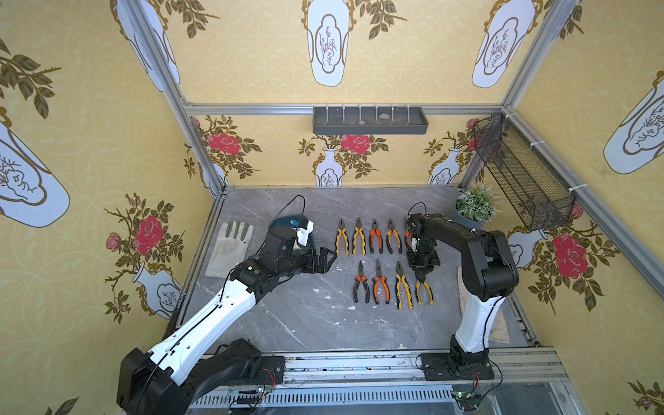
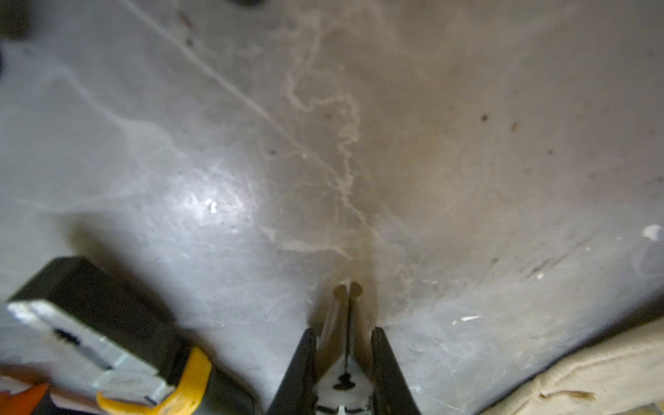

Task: Take the pliers out of the storage box
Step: Place the pliers at the center of the board, then reset both arms

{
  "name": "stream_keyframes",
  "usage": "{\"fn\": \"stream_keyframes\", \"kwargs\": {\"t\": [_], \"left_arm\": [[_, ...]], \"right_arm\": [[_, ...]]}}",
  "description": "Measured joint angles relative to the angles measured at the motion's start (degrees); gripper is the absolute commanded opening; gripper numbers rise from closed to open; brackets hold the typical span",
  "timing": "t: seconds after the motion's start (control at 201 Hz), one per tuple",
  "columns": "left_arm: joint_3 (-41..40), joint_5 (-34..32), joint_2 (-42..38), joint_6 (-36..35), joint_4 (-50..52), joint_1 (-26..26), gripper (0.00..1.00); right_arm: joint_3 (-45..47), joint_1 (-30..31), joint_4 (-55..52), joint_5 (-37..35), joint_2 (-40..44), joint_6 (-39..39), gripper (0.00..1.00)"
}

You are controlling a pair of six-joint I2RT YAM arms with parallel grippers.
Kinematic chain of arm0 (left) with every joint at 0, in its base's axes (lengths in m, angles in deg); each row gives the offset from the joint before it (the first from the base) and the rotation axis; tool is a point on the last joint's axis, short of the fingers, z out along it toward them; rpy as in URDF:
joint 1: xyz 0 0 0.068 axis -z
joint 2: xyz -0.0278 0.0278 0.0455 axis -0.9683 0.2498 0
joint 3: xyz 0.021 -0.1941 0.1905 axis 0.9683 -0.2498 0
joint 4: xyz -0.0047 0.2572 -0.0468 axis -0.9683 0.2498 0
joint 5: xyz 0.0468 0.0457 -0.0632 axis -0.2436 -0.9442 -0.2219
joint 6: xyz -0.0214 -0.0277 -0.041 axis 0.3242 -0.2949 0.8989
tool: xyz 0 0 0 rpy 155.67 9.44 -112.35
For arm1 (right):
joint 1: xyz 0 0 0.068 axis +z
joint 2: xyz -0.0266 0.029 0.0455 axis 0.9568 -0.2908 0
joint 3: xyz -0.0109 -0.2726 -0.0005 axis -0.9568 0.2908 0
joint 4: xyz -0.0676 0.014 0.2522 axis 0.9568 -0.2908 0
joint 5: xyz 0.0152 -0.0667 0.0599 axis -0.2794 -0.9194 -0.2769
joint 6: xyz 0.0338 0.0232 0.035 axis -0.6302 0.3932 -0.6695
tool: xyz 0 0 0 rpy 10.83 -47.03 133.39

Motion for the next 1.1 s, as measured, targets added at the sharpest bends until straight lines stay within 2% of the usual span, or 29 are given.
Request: {"fn": "stream_keyframes", "kwargs": {"t": [0.045, 0.513, 0.578, 0.657, 0.777, 0.802, 0.886, 0.991, 1.095], "left_arm": [[-0.15, 0.0, -0.07, 0.0, 0.0, 0.0, 1.0], [-0.48, -1.57, -1.46, 0.2, 0.39, -0.55, 0.99], [-0.5, -2.75, -2.21, 0.26, 1.46, -0.92, 0.99], [-0.48, -6.36, -4.09, 0.35, 3.26, -1.97, 0.99], [0.94, -11.52, -7.61, -0.11, 5.62, -6.43, 0.99], [1.49, -13.11, -8.11, -0.11, 6.08, -7.69, 0.99], [2.69, -18.62, -8.59, 0.04, 8.04, -13.29, 0.99], [2.58, -25.24, -5.77, 2.51, 10.62, -20.48, 0.99], [0.79, -31.47, -2.56, 5.92, 11.8, -23.82, 0.99]], "right_arm": [[0.0, 0.0, 0.0, 0.0, -0.04, -0.02, 0.23], [-0.59, 0.0, -0.72, -0.09, -0.7, -0.04, 0.45], [-1.07, 0.28, -0.7, -1.22, 0.17, -0.31, 0.53], [-2.84, 0.94, -0.83, -3.21, 4.07, -1.64, 0.68], [-5.77, 1.25, 2.91, -6.05, 15.23, -2.89, 0.87], [-6.01, 1.22, 4.2, -6.49, 17.84, -3.04, 0.93], [-6.01, 1.11, 7.39, -7.72, 23.82, -3.58, 1.0], [-5.42, 0.96, 10.4, -10.75, 28.11, -5.03, 0.97], [-0.87, -0.04, 15.02, -13.84, 31.56, -6.49, 0.97]]}}
